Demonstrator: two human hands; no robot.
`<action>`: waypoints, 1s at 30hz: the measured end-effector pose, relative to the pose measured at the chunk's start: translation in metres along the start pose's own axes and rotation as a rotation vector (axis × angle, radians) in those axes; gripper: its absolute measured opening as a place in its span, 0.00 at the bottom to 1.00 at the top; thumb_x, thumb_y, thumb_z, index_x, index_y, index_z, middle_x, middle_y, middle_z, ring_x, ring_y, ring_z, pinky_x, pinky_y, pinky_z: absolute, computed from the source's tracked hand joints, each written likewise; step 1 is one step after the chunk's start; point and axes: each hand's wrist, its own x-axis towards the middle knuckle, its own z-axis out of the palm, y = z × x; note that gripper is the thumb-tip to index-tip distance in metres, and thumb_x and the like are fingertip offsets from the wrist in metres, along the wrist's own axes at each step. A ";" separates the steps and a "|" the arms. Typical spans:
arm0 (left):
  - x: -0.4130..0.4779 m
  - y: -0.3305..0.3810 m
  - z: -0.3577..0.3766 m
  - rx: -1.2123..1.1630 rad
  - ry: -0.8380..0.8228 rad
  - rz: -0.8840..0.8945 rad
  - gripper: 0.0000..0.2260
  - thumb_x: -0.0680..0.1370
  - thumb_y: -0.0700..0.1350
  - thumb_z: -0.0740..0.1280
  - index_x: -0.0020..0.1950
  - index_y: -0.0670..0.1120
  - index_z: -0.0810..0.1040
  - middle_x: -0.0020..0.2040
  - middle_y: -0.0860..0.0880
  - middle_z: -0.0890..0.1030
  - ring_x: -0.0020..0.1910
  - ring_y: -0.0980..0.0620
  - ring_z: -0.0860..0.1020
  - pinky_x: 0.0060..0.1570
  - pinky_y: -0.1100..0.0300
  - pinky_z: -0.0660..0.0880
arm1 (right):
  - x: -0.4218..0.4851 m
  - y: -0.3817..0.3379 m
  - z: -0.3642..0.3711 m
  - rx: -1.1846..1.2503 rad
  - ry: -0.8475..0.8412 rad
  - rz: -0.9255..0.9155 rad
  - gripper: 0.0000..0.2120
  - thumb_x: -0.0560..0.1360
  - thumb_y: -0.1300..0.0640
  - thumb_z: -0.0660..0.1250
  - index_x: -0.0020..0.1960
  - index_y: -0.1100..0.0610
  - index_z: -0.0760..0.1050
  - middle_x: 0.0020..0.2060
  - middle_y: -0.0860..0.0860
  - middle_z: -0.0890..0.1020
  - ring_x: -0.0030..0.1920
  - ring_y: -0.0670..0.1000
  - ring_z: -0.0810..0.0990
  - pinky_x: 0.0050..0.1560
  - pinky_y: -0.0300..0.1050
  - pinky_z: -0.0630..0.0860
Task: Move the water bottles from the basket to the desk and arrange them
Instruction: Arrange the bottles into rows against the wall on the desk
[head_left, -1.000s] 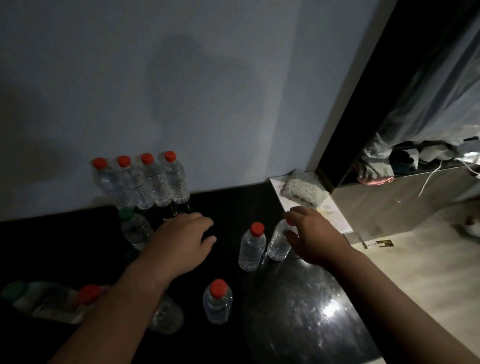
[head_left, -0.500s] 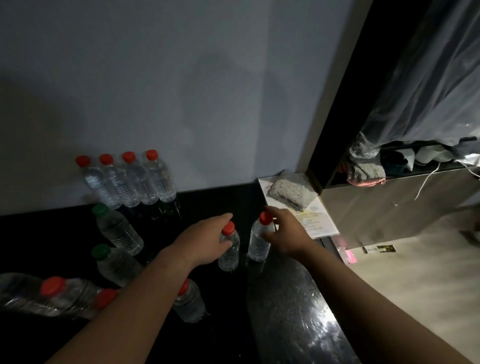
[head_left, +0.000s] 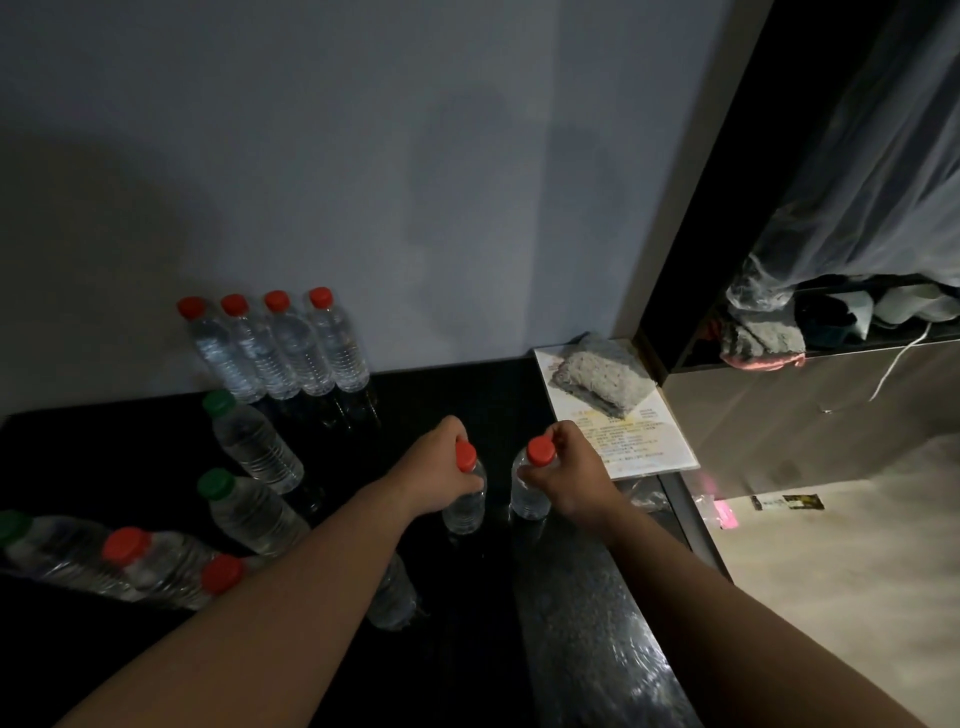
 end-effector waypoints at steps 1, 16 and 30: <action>0.001 -0.001 -0.001 0.001 0.010 0.000 0.18 0.69 0.45 0.75 0.43 0.55 0.65 0.46 0.49 0.74 0.42 0.54 0.73 0.36 0.62 0.68 | -0.001 0.002 -0.001 0.006 0.019 -0.011 0.14 0.70 0.60 0.73 0.50 0.57 0.70 0.44 0.54 0.78 0.43 0.49 0.76 0.44 0.46 0.74; -0.013 -0.016 -0.074 -0.170 0.431 0.014 0.15 0.67 0.44 0.77 0.44 0.51 0.70 0.44 0.50 0.77 0.41 0.54 0.75 0.39 0.59 0.72 | 0.018 -0.049 0.004 0.127 0.053 -0.145 0.13 0.70 0.61 0.74 0.49 0.56 0.72 0.43 0.51 0.80 0.44 0.49 0.79 0.45 0.48 0.76; 0.054 -0.074 -0.146 -0.270 0.580 0.009 0.15 0.67 0.41 0.76 0.41 0.48 0.70 0.36 0.51 0.75 0.34 0.54 0.73 0.39 0.55 0.73 | 0.120 -0.125 0.068 0.036 -0.048 -0.265 0.14 0.72 0.61 0.72 0.51 0.58 0.68 0.40 0.48 0.75 0.39 0.44 0.74 0.40 0.38 0.74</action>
